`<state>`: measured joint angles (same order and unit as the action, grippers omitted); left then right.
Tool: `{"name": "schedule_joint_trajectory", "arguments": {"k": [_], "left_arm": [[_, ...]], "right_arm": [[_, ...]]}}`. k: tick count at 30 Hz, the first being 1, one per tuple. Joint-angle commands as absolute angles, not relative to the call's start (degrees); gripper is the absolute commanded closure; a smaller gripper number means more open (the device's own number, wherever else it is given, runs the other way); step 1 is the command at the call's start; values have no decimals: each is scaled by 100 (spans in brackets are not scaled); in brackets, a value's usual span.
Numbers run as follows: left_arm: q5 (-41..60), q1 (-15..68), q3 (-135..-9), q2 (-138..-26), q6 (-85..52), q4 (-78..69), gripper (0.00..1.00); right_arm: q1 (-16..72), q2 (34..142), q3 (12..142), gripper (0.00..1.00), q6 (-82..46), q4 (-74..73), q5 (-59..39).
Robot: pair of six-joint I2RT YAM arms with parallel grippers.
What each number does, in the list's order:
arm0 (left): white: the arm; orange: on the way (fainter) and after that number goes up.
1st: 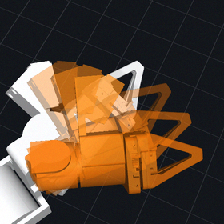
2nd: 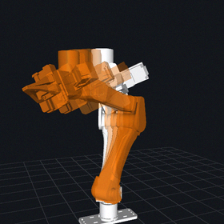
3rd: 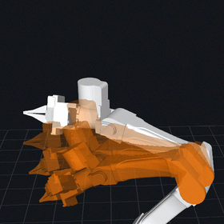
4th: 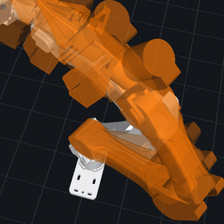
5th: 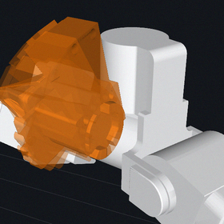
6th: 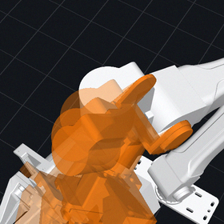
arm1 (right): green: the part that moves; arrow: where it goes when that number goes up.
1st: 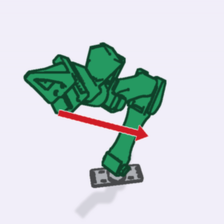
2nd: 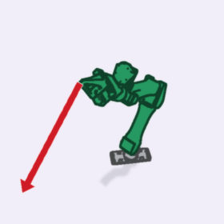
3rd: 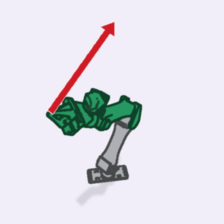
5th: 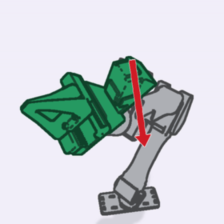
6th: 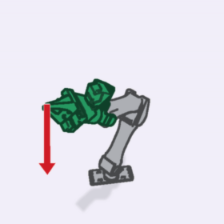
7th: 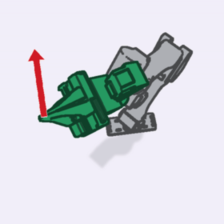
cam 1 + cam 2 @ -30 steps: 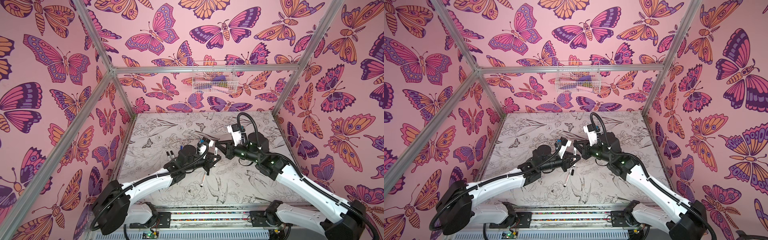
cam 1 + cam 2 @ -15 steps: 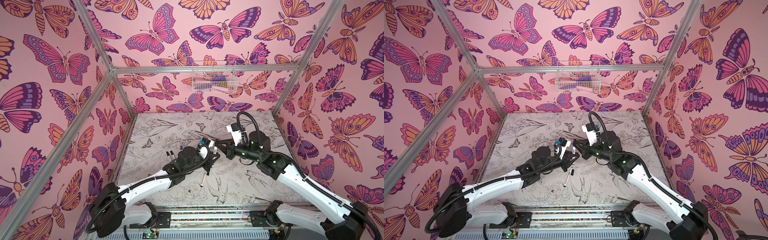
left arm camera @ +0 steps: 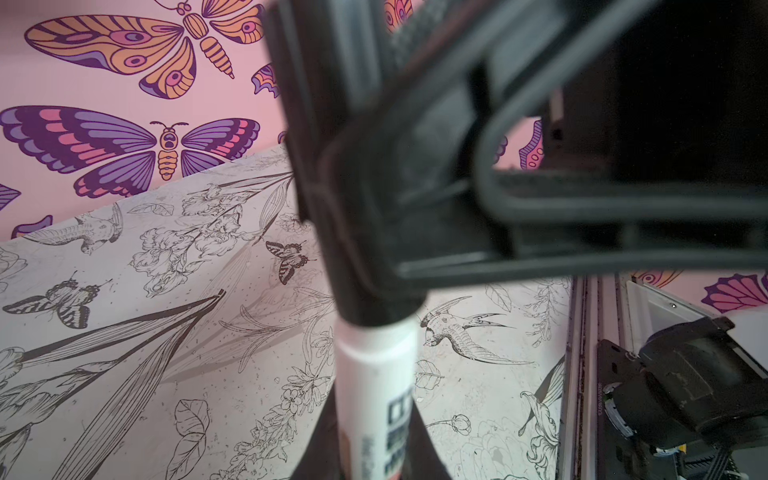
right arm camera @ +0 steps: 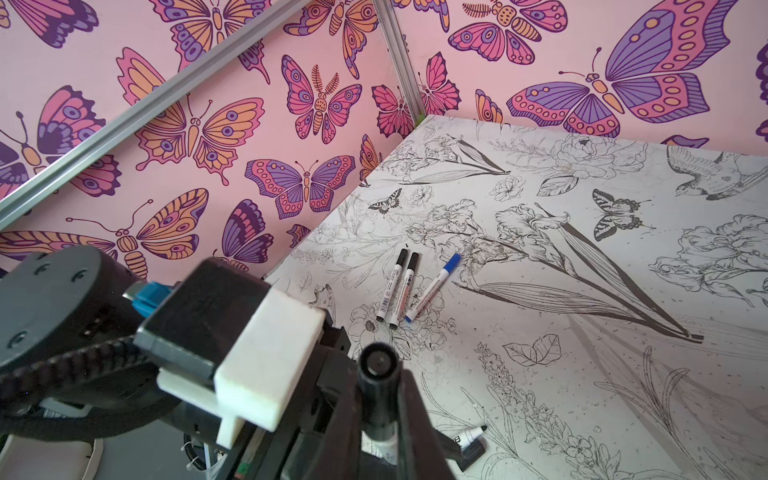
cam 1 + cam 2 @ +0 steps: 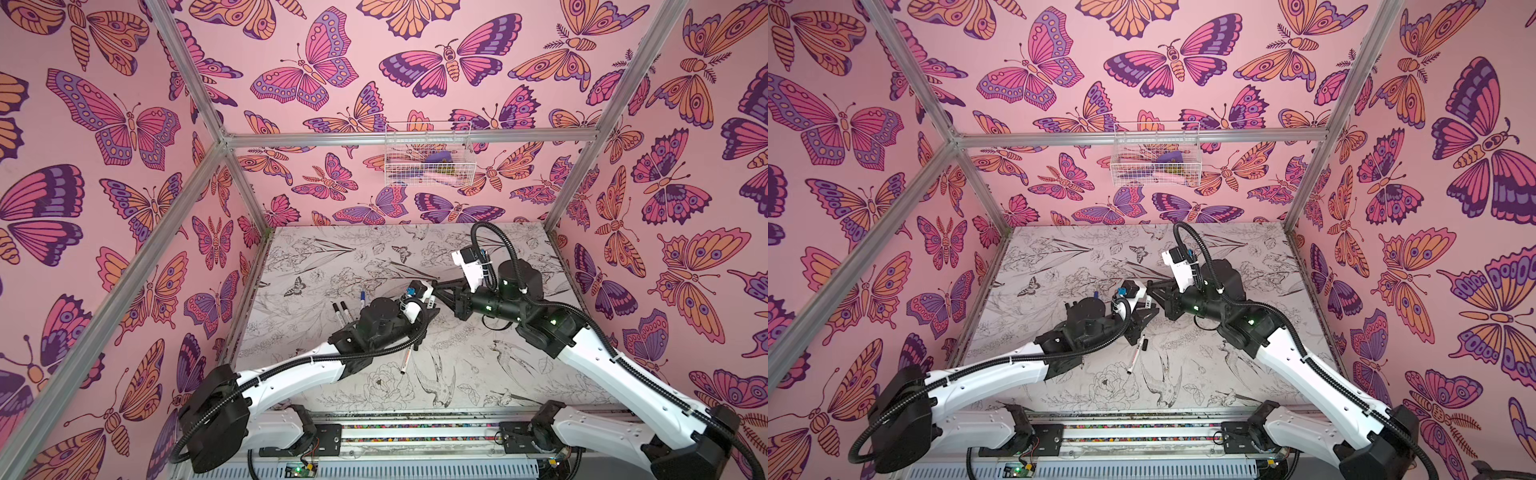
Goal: Insert the pens into the pen caps
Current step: 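Press the black cap down onto the upright marker with the right gripper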
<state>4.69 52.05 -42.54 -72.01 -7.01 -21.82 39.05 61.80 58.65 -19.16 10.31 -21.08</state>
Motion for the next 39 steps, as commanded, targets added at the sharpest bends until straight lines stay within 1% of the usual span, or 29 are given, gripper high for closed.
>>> {"name": "schedule_joint_trajectory", "arguments": {"k": [1, 11, 21, 25, 30, 39], "left_arm": [[-95, 5133, -4413, -7186, -612, -2821, 100], [-132, 5133, -4386, -7163, -514, -2898, 100], [-66, 5133, -4393, -7209, -536, -2826, 100], [-26, 5142, -4420, -7220, -516, -2826, 100], [62, 5168, -4473, -7234, -381, -2824, 100], [64, 5256, -4479, -7233, -282, -2823, 100]], "right_arm": [[4191, 6106, 5938, 95, -1863, 1699, -3083], [4149, 5833, 5926, 98, -1808, 1863, -2891], [4041, 5721, 5903, 99, -1820, 2034, -3356], [4042, 5727, 5939, 96, -1750, 2140, -3436], [4043, 5730, 6012, 87, -1681, 2215, -3301], [4043, 5748, 6168, 83, -1578, 2281, -3128]]}}
